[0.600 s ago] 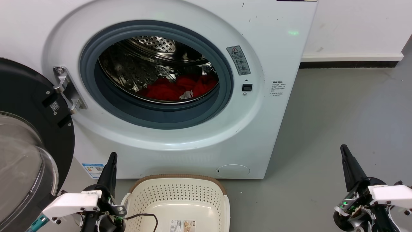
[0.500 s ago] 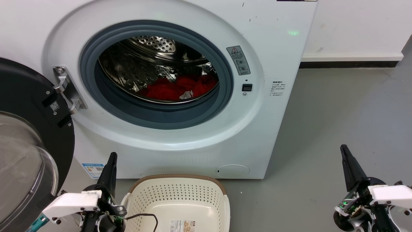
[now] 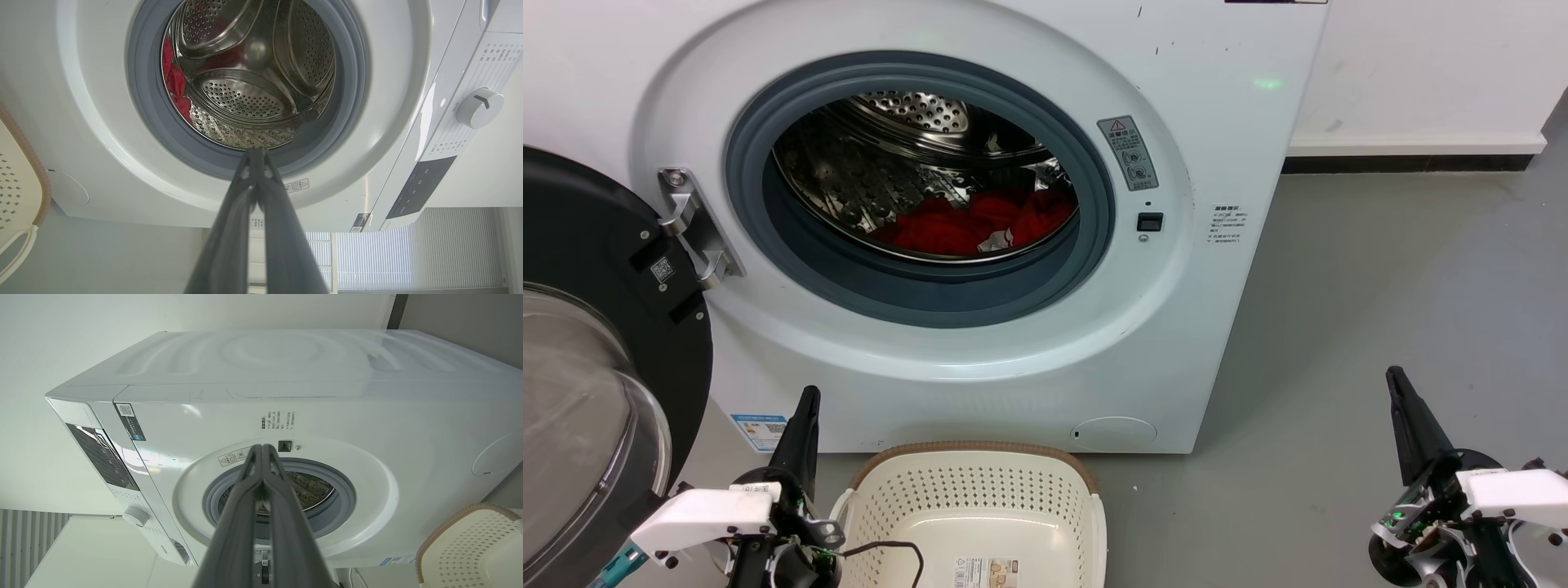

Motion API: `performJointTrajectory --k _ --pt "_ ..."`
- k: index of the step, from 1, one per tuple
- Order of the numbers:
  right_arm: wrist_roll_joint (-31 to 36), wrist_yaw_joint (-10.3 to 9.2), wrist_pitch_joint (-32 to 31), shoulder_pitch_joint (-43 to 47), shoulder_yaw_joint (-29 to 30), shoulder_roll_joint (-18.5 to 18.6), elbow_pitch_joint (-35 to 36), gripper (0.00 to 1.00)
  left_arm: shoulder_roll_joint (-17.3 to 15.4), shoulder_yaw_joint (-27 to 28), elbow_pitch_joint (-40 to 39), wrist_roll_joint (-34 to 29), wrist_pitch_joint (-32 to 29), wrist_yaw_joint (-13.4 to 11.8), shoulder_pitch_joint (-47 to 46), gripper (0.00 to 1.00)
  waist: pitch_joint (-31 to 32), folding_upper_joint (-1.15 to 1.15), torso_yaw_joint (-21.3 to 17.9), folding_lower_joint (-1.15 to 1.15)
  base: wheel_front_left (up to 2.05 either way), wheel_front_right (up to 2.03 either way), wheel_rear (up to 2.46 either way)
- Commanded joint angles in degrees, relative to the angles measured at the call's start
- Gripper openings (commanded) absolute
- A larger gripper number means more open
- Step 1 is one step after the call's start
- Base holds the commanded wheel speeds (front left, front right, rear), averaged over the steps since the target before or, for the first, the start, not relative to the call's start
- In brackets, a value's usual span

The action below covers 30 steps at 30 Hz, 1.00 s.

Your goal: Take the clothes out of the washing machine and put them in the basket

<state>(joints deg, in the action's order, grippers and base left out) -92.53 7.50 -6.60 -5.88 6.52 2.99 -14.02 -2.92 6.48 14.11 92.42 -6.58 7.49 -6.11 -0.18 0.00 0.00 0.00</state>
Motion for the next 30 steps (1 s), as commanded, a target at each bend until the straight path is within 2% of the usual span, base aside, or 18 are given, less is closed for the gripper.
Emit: performJointTrajectory --k 1,13,14,16,17,18,30 --pt "0.2 -0.02 0.0 -0.7 0.0 -0.2 -0.1 0.0 0.1 0.2 0.0 0.0 -0.1 0.1 -0.3 0.0 0.0 0.0 0.0 0.0 0.0 0.0 0.0" --pt "0.2 -0.02 0.0 -0.7 0.0 -0.2 -0.1 0.0 0.1 0.2 0.0 0.0 -0.1 0.1 -0.3 0.0 0.0 0.0 0.0 0.0 0.0 0.0 0.0" --pt "0.0 0.0 0.0 0.0 0.0 0.0 0.0 1.0 0.0 0.0 0.0 0.0 0.0 0.0 0.0 1.0 0.0 0.0 0.0 0.0 0.0 0.0 0.0" --pt "0.0 -0.01 0.1 0.5 -0.1 0.0 -0.8 1.0 0.1 -0.2 0.9 0.0 0.1 0.0 0.6 1.0 0.0 0.0 0.0 0.0 0.0 0.0 0.0" --pt "0.0 -0.01 0.1 1.1 -0.1 0.0 -1.4 0.0 0.1 -0.3 1.4 0.0 0.1 0.0 1.2 0.0 0.0 0.0 0.0 0.0 0.0 0.0 0.0" --pt "0.1 -0.01 0.2 1.4 -0.2 0.0 -1.6 1.0 0.1 -0.4 1.7 -0.1 0.2 0.0 1.5 1.0 0.0 0.0 0.0 0.0 0.0 0.0 0.0" --pt "5.8 -0.01 3.7 1.7 -0.9 -0.1 -0.9 1.0 0.1 0.1 0.5 -3.9 3.7 0.0 2.5 1.0 -0.1 0.0 0.0 0.0 0.0 0.0 0.0"
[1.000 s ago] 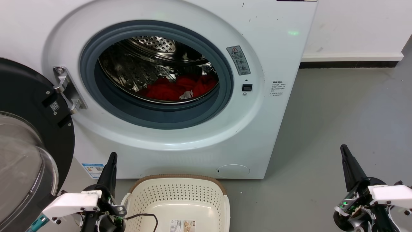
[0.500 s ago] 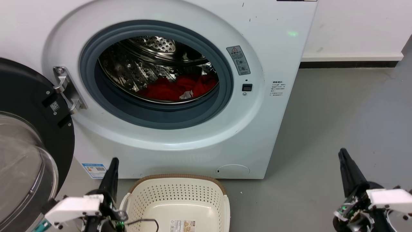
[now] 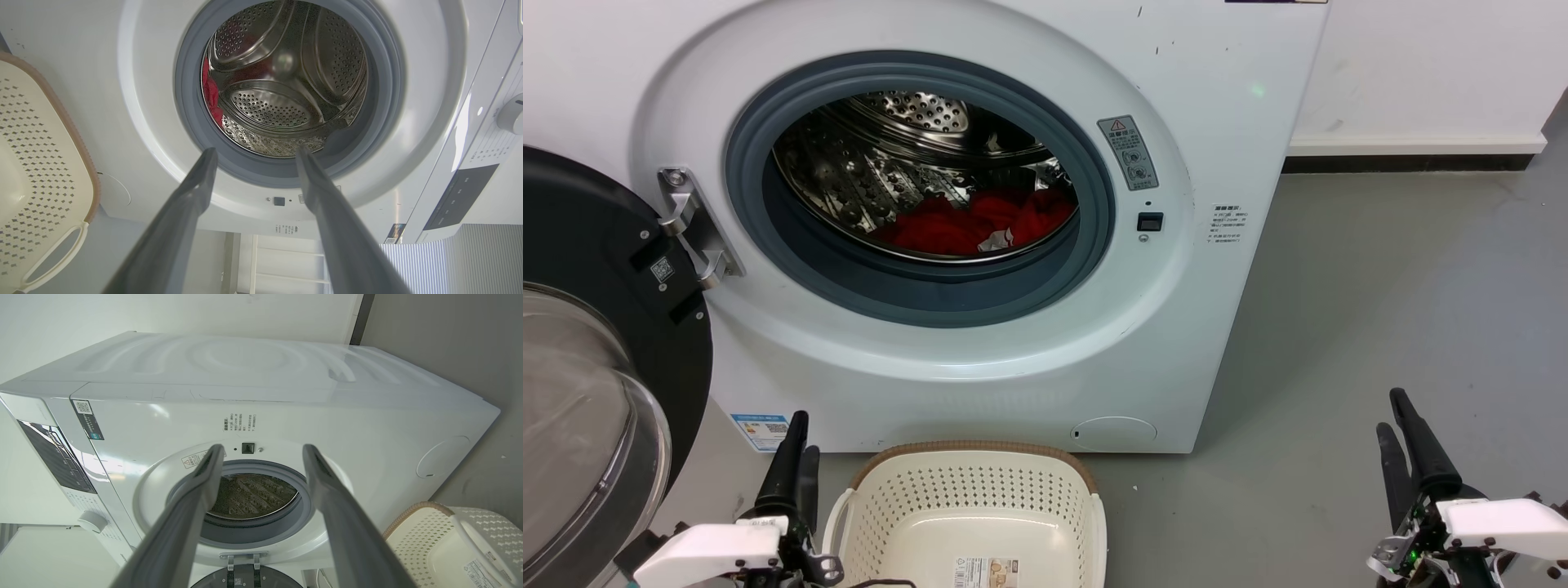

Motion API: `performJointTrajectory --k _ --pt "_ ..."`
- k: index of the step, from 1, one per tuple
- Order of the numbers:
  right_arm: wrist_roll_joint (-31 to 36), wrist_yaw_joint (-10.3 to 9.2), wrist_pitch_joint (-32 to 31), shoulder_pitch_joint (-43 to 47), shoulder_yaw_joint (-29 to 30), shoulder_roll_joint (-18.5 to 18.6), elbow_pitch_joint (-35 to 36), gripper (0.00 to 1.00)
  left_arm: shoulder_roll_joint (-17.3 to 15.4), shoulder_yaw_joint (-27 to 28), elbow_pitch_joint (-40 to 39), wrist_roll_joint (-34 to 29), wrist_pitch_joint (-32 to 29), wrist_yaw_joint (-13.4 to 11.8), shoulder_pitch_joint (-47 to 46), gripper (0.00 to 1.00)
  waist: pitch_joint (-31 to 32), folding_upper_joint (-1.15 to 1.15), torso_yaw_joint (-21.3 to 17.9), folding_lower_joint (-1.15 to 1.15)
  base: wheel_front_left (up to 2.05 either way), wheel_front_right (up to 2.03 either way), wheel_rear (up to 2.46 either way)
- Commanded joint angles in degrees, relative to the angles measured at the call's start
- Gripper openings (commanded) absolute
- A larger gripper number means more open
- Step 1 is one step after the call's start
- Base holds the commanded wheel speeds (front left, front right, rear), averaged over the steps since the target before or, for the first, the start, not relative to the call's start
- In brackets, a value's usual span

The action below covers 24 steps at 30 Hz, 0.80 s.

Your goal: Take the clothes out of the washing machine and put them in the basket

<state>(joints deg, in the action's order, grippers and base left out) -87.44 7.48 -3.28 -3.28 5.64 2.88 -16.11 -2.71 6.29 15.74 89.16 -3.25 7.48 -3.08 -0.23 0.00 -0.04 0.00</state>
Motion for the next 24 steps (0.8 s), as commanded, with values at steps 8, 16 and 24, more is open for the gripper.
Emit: performJointTrajectory --k 8,16,24 --pt "8.6 0.01 2.4 -1.1 0.8 0.1 1.8 1.0 -0.1 2.4 -1.8 -7.1 2.4 0.0 -0.3 1.0 0.0 0.0 0.0 0.0 0.0 0.0 0.0" --pt "20.4 0.01 4.3 -1.4 1.1 0.1 5.1 1.0 -0.1 4.1 -5.1 -14.9 4.3 -0.4 -0.4 1.0 -0.2 0.0 -0.1 0.0 0.0 0.0 0.0" --pt "34.7 0.01 6.0 -1.5 -0.6 0.1 10.3 1.0 -0.1 3.3 -11.3 -24.8 6.0 -2.3 0.0 1.0 -0.4 0.0 -0.1 0.0 0.0 0.0 0.0"
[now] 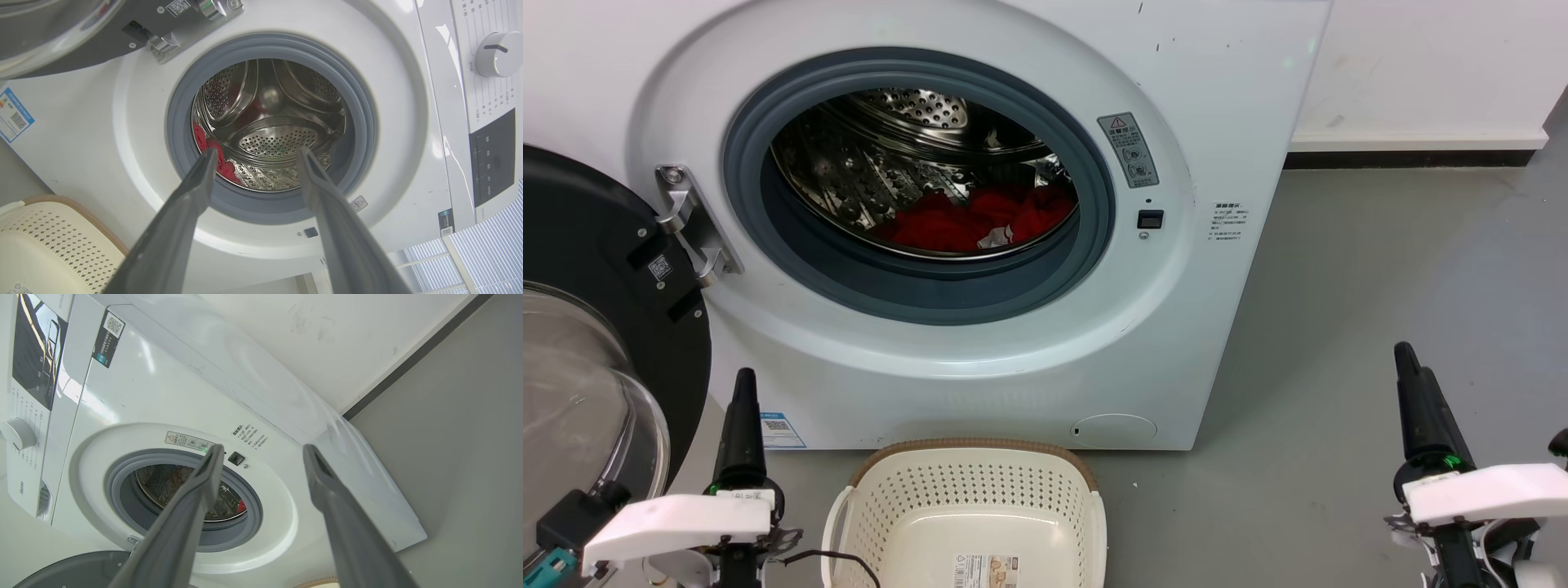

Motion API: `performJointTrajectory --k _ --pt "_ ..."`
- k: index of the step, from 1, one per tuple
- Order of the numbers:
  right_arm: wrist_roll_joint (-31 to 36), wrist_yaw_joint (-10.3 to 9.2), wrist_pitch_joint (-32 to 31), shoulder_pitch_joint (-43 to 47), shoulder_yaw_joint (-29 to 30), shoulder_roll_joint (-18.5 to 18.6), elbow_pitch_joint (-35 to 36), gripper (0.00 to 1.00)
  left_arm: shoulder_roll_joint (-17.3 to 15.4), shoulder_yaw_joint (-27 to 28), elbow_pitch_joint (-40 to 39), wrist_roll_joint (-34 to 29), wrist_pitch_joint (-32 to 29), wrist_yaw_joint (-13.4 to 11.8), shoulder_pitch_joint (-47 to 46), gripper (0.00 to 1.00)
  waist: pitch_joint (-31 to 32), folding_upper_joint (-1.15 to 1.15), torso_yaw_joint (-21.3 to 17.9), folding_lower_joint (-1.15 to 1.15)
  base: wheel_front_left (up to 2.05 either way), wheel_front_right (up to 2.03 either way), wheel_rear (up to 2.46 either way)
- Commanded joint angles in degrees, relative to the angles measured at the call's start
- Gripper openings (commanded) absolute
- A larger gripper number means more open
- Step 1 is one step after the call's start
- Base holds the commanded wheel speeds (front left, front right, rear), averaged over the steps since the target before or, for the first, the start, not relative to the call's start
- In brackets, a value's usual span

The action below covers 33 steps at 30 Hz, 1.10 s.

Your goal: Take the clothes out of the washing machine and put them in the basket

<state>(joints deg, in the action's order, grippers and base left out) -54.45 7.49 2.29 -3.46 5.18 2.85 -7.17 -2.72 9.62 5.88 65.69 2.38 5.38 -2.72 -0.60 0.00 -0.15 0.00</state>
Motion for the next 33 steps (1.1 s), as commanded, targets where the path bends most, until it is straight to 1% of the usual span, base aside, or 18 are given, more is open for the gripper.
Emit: performJointTrajectory --k 1,5,6,12,16,22,26,33 --pt "3.4 0.0 0.6 -1.4 -0.4 0.1 2.0 1.0 -0.1 -0.4 -2.2 -2.7 0.6 -0.6 -0.2 1.0 0.0 0.0 0.0 0.0 0.0 0.0 0.0" --pt "9.8 0.0 1.5 -1.3 -1.6 0.1 3.8 1.0 -0.1 -2.3 -5.1 -8.9 1.4 -1.9 0.3 1.0 -0.1 0.0 0.0 0.0 0.0 0.0 0.0" --pt "9.8 0.0 1.5 -1.3 -1.6 0.1 3.8 1.0 -0.1 -2.3 -5.1 -8.9 1.4 -1.9 0.3 1.0 -0.1 0.0 0.0 0.0 0.0 0.0 0.0" --pt "18.5 0.0 2.6 -0.9 -3.2 0.1 5.5 1.0 -0.1 -5.5 -7.2 -17.6 2.6 -4.3 0.9 1.0 -0.1 0.0 -0.1 0.0 0.0 0.0 0.0" --pt "23.5 0.0 3.4 -0.6 -3.4 0.1 5.8 1.0 -0.1 -7.7 -8.4 -23.0 3.3 -5.4 1.0 1.0 -0.1 0.0 -0.2 0.0 0.0 0.0 0.0" --pt "28.6 0.0 4.4 -0.2 -3.6 0.1 4.8 1.0 -0.3 -10.4 -10.3 -30.4 4.3 -7.0 1.2 1.0 -0.2 0.0 -0.2 0.0 0.0 0.0 0.0" --pt "32.2 0.0 5.0 -0.5 -3.7 0.1 4.8 1.0 -1.6 -12.5 -11.1 -34.3 5.0 -8.7 1.4 1.0 -0.2 0.0 -0.2 0.0 0.0 0.0 0.0" --pt "37.6 0.0 6.2 -0.5 -3.8 0.1 5.2 1.0 -3.8 -16.3 -10.4 -39.0 6.1 -12.4 2.0 1.0 -0.2 0.0 -0.3 0.0 0.0 0.0 0.0"
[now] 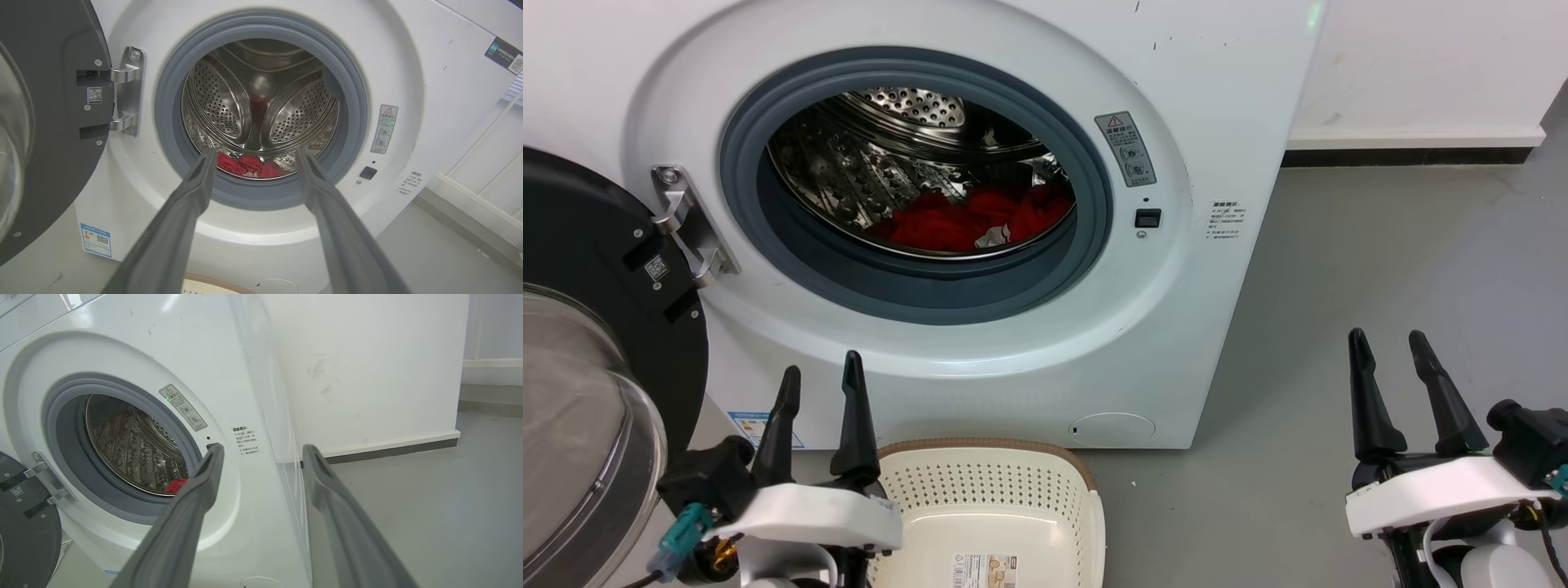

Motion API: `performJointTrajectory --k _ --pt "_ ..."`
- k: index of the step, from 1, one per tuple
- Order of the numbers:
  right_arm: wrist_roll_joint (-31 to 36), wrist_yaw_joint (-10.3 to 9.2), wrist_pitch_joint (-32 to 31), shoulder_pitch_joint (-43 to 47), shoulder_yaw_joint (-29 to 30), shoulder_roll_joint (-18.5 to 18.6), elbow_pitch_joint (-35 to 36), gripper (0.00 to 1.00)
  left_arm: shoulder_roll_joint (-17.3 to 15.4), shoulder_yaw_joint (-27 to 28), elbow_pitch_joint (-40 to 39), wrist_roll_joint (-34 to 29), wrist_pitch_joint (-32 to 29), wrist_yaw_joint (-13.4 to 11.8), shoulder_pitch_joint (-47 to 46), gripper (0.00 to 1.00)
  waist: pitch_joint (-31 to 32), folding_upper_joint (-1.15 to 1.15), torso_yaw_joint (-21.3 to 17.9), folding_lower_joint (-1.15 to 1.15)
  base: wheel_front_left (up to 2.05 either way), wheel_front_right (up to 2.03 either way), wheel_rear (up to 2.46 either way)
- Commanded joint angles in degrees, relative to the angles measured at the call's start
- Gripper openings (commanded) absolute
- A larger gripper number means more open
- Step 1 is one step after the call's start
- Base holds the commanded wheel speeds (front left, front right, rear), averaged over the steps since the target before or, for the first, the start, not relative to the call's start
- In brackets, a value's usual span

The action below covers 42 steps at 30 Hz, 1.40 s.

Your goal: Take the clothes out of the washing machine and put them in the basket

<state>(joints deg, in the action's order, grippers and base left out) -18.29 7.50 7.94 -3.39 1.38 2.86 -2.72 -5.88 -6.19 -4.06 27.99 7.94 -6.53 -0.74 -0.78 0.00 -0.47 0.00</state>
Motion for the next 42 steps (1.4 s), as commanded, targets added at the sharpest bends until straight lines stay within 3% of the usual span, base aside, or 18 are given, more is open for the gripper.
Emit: performJointTrajectory --k 1,25,31,34,42 --pt "2.1 -0.01 0.7 -0.6 -0.1 0.1 0.7 1.0 -0.9 -0.9 -0.2 -1.8 0.6 -1.0 0.1 1.0 0.0 0.0 0.0 0.0 0.0 0.0 0.0" --pt "16.8 -0.02 3.9 0.3 -0.7 0.0 0.4 1.0 -2.6 -5.5 5.0 -13.2 4.0 -4.8 1.5 1.0 0.2 0.0 -0.1 0.0 0.0 0.0 0.0" --pt "18.8 -0.02 4.7 0.6 -0.7 0.0 0.2 1.0 -1.1 -3.1 4.6 -13.7 4.6 -3.6 2.1 1.0 0.3 0.0 -0.2 0.0 0.0 0.0 0.0" --pt "19.4 -0.02 5.1 0.8 -0.6 0.0 -0.3 1.0 0.0 -1.9 5.7 -13.2 5.0 -1.4 3.2 1.0 0.3 0.0 -0.3 0.0 0.0 0.0 0.0" --pt "22.2 -0.02 5.8 1.0 -0.5 0.0 -0.9 1.0 0.5 -0.3 6.4 -20.1 5.9 0.2 3.3 1.0 0.4 0.0 -0.4 0.0 0.0 0.0 0.0"
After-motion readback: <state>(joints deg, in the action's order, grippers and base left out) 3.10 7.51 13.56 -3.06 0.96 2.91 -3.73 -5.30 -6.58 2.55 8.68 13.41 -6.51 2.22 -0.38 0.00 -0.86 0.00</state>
